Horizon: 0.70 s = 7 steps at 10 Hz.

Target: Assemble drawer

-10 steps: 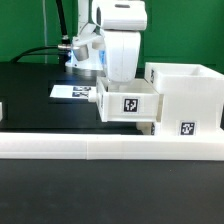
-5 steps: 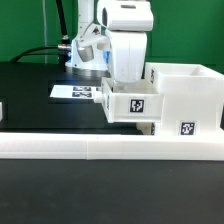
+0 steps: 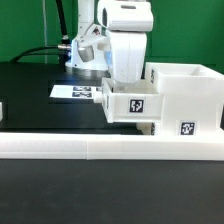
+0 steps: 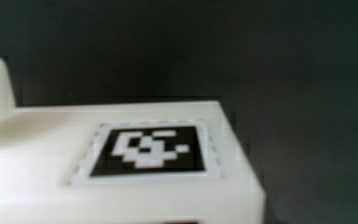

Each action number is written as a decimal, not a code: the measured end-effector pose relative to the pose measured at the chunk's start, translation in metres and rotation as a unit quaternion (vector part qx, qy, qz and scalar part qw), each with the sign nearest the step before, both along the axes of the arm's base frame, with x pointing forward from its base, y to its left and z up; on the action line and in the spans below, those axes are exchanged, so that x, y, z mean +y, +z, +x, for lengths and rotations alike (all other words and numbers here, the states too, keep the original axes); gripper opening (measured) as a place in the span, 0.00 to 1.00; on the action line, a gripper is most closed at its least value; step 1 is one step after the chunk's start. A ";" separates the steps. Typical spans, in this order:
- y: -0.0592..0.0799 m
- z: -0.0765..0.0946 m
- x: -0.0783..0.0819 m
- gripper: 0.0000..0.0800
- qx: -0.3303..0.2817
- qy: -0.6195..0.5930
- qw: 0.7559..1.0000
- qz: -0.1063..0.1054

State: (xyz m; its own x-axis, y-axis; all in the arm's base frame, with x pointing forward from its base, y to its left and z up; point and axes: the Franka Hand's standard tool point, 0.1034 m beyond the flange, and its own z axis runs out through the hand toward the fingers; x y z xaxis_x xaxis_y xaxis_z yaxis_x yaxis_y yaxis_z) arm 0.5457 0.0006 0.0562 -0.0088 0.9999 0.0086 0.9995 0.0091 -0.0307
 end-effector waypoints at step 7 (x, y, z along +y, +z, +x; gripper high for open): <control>-0.001 0.002 0.000 0.05 -0.006 0.012 1.000 -0.002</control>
Offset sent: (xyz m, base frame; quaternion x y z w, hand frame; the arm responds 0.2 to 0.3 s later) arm 0.0000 0.0000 0.0000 0.0000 0.0000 0.0000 1.0000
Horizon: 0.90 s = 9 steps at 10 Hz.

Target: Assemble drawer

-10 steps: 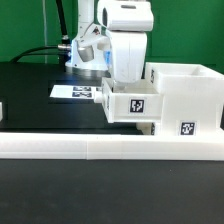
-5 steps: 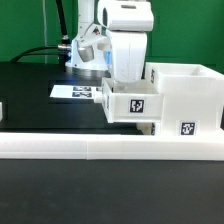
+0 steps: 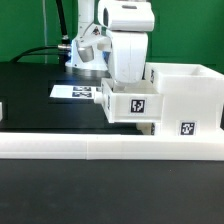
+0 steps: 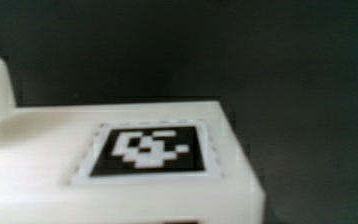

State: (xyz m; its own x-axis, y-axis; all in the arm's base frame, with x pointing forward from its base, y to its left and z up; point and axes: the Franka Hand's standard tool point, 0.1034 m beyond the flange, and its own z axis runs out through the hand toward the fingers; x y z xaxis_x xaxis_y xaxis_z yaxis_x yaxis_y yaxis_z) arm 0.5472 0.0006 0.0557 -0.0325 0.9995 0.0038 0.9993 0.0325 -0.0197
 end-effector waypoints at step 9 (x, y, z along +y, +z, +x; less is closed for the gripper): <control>0.000 0.004 0.012 0.05 -0.013 0.012 1.000 -0.015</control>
Offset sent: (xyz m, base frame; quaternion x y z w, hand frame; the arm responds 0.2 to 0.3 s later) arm 0.0137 0.0201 0.0003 -0.0098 -0.0124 -0.0424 0.9990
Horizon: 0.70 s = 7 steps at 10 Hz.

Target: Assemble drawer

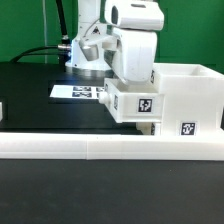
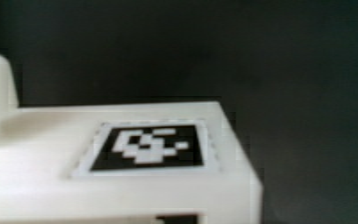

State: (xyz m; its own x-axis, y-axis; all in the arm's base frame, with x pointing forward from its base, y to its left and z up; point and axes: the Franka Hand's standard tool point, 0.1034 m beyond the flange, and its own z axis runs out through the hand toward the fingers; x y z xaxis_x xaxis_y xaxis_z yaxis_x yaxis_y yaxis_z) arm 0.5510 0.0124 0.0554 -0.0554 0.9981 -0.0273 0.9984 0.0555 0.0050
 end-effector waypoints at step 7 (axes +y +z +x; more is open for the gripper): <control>0.000 -0.002 -0.001 0.37 0.007 -0.018 1.000 -0.002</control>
Offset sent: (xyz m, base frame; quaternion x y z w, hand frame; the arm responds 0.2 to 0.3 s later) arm -0.0076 -0.0151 0.0028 0.0229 0.0142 0.0105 0.9996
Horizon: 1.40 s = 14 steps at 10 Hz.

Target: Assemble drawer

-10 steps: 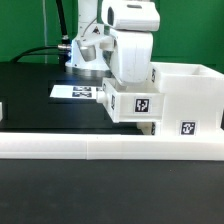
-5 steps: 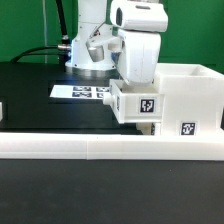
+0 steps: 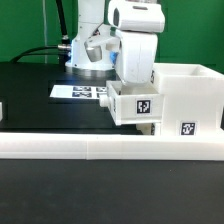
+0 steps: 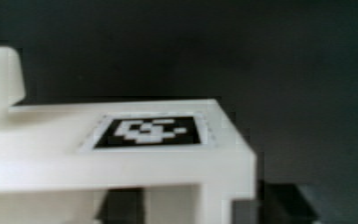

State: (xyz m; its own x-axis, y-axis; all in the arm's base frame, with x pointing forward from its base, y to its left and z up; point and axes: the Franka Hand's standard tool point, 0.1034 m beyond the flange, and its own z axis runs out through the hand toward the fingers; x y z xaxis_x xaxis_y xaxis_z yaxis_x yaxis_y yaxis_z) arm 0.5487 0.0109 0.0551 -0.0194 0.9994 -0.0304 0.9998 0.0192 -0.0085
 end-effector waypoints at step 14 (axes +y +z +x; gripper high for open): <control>0.039 0.004 -0.056 0.81 0.026 0.013 0.999 -0.017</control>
Offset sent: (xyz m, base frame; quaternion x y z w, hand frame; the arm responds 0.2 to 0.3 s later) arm -0.0015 -0.0032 0.0349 0.0458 -0.0139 0.0514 0.9975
